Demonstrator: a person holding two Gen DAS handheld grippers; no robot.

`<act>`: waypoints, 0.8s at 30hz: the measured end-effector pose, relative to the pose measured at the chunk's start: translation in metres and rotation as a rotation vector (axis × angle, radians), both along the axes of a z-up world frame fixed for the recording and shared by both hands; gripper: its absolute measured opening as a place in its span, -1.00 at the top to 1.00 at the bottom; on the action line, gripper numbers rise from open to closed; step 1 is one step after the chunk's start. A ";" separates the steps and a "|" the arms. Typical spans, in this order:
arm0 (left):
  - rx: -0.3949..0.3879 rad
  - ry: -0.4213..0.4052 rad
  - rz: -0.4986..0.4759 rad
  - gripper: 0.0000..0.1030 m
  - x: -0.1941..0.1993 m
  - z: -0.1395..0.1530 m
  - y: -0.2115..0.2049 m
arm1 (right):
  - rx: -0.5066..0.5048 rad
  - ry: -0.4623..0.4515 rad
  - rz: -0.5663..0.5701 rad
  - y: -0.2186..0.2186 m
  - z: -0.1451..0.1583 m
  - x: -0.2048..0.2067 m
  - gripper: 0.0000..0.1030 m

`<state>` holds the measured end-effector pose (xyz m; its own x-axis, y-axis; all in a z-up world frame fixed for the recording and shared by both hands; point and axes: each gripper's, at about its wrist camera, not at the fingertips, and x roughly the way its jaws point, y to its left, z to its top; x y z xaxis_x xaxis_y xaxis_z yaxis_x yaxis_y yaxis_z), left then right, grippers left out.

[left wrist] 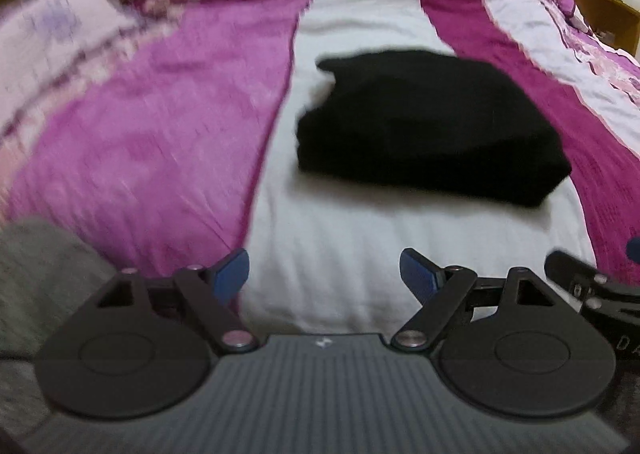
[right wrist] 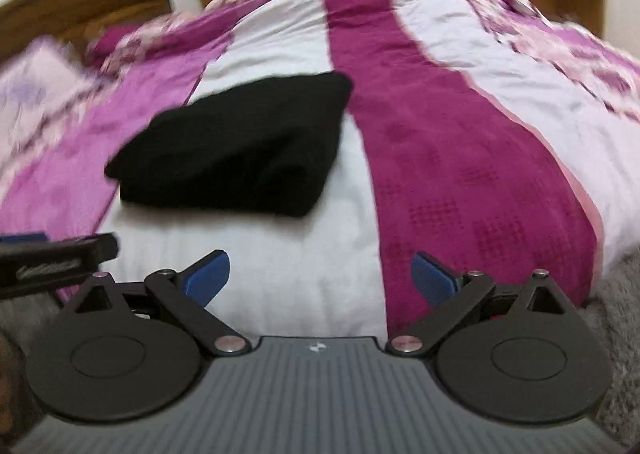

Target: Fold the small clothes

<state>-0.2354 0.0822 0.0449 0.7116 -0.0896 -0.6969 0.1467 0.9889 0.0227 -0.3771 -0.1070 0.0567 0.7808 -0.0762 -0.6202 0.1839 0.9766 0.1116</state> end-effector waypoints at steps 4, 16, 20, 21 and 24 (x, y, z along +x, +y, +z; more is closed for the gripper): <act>0.019 -0.005 -0.034 -0.64 0.000 -0.008 -0.004 | -0.053 -0.047 0.014 0.007 -0.003 0.000 -0.98; 0.020 0.013 -0.063 -0.74 0.002 -0.019 -0.006 | -0.005 0.076 -0.032 -0.004 -0.024 0.022 -0.99; 0.016 0.025 -0.068 -0.74 0.002 -0.021 -0.005 | 0.008 0.100 -0.025 -0.005 -0.029 0.027 -0.99; 0.015 0.028 -0.070 -0.74 0.002 -0.022 -0.006 | 0.009 0.101 -0.025 -0.005 -0.029 0.028 -0.99; 0.013 0.039 -0.078 -0.74 0.002 -0.023 -0.008 | 0.012 0.104 -0.023 -0.006 -0.030 0.028 -1.00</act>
<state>-0.2332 0.0742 0.0215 0.6747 -0.1344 -0.7258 0.2247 0.9740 0.0286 -0.3487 -0.1127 0.0264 0.7102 -0.0853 -0.6988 0.2174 0.9707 0.1025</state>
